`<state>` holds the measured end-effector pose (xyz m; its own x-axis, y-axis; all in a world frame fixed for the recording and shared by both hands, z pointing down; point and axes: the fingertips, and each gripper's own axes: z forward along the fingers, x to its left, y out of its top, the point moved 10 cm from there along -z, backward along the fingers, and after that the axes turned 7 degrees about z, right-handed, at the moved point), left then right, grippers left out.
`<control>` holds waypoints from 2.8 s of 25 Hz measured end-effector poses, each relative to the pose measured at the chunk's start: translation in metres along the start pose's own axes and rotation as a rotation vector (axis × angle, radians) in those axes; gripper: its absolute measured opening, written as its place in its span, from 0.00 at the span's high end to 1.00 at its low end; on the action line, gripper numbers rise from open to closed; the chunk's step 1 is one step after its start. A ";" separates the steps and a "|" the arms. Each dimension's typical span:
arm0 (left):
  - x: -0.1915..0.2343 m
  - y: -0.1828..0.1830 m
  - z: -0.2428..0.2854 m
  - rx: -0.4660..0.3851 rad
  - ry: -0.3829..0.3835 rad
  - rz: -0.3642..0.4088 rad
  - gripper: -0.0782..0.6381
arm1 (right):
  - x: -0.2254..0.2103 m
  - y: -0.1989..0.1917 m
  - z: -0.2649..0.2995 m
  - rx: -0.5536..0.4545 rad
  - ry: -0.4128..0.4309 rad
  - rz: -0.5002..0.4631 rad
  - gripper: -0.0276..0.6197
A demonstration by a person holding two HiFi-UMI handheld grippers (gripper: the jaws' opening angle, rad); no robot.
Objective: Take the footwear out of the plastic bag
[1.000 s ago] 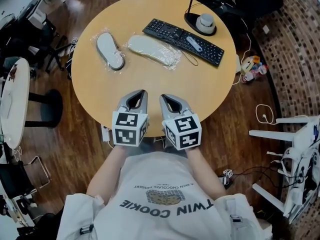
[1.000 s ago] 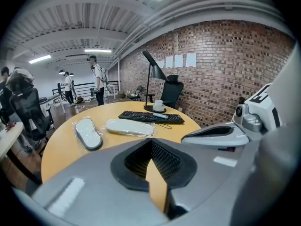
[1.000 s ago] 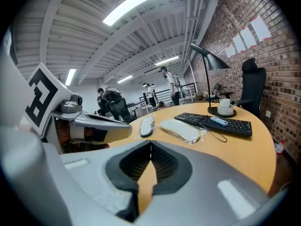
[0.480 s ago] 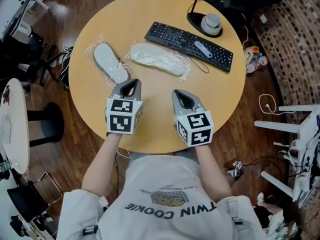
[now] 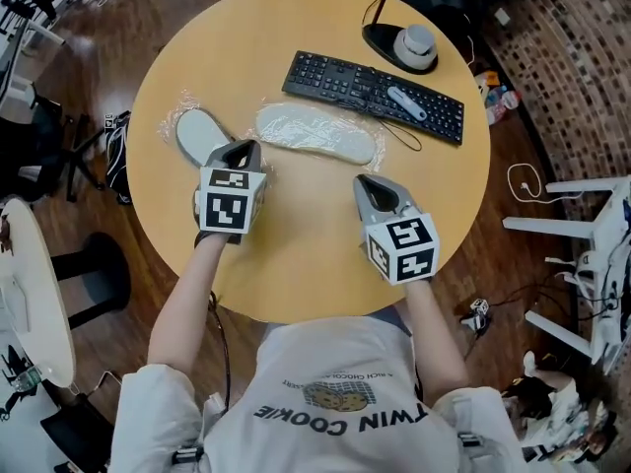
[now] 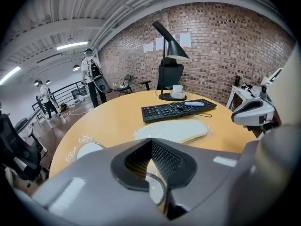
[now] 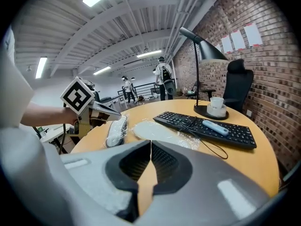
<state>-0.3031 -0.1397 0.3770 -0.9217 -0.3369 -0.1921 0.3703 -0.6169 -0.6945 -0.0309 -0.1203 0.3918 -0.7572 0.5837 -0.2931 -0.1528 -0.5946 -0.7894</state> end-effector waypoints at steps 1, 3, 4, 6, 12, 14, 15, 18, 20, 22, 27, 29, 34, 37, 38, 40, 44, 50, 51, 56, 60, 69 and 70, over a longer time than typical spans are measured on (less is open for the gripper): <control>0.006 -0.001 0.007 0.009 -0.005 0.012 0.88 | -0.002 0.001 0.003 0.008 -0.006 0.006 0.95; 0.016 -0.001 0.023 0.026 -0.009 0.037 0.88 | -0.007 0.001 0.008 0.023 -0.022 0.014 0.95; 0.021 -0.001 0.030 0.035 -0.011 0.050 0.88 | -0.010 0.001 0.009 0.028 -0.032 0.018 0.95; 0.028 -0.001 0.045 0.055 -0.017 0.074 0.88 | -0.016 0.000 0.010 0.033 -0.050 0.031 0.95; 0.035 -0.006 0.078 0.119 -0.046 0.118 0.88 | -0.035 0.001 0.012 0.034 -0.103 0.059 0.95; 0.037 -0.009 0.087 0.144 -0.051 0.135 0.88 | -0.040 0.005 0.016 0.029 -0.109 0.065 0.95; 0.037 -0.010 0.091 0.156 -0.051 0.142 0.88 | -0.042 0.006 0.019 0.030 -0.110 0.062 0.95; 0.037 -0.014 0.101 0.184 -0.053 0.160 0.88 | -0.051 0.005 0.024 0.033 -0.115 0.061 0.95; 0.036 -0.015 0.105 0.198 -0.052 0.173 0.88 | -0.058 0.003 0.027 0.037 -0.110 0.081 0.95; 0.036 -0.016 0.108 0.211 -0.049 0.181 0.88 | -0.065 0.000 0.031 0.046 -0.098 0.097 0.95; 0.032 -0.019 0.116 0.235 -0.034 0.202 0.88 | -0.078 -0.011 0.034 0.080 -0.074 0.154 0.95; 0.031 -0.020 0.119 0.249 -0.030 0.217 0.88 | -0.082 -0.015 0.036 0.095 -0.061 0.181 0.95; 0.029 -0.022 0.125 0.279 -0.022 0.263 0.88 | -0.095 -0.021 0.040 0.080 0.025 0.349 0.95; 0.027 -0.026 0.130 0.319 -0.024 0.311 0.88 | -0.102 -0.025 0.043 0.030 0.141 0.504 0.94; 0.025 -0.027 0.131 0.327 -0.021 0.331 0.88 | -0.105 -0.027 0.043 0.026 0.162 0.536 0.93; 0.023 -0.027 0.132 0.330 -0.009 0.355 0.88 | -0.109 -0.031 0.043 0.043 0.160 0.552 0.93; 0.021 -0.026 0.132 0.332 -0.004 0.361 0.88 | -0.116 -0.039 0.039 0.069 0.164 0.558 0.92; 0.021 -0.026 0.133 0.336 0.000 0.363 0.88 | -0.123 -0.042 0.046 0.127 0.203 0.577 0.84; 0.021 -0.026 0.133 0.338 -0.001 0.362 0.88 | -0.125 -0.042 0.047 0.131 0.202 0.581 0.84; 0.021 -0.026 0.134 0.342 -0.011 0.353 0.88 | -0.131 -0.045 0.057 0.150 0.241 0.652 0.84; 0.021 -0.025 0.134 0.343 -0.010 0.350 0.88 | -0.137 -0.045 0.061 0.159 0.277 0.763 0.83; 0.023 -0.026 0.135 0.342 -0.016 0.345 0.88 | -0.133 -0.040 0.077 0.225 0.334 0.768 0.70; 0.023 -0.026 0.136 0.342 -0.018 0.344 0.88 | -0.131 -0.039 0.079 0.235 0.337 0.766 0.70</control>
<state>-0.3178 -0.2280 0.4843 -0.7380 -0.5728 -0.3567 0.6728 -0.6650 -0.3242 0.0240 -0.2173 0.5042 -0.4823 0.0867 -0.8717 0.1663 -0.9679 -0.1883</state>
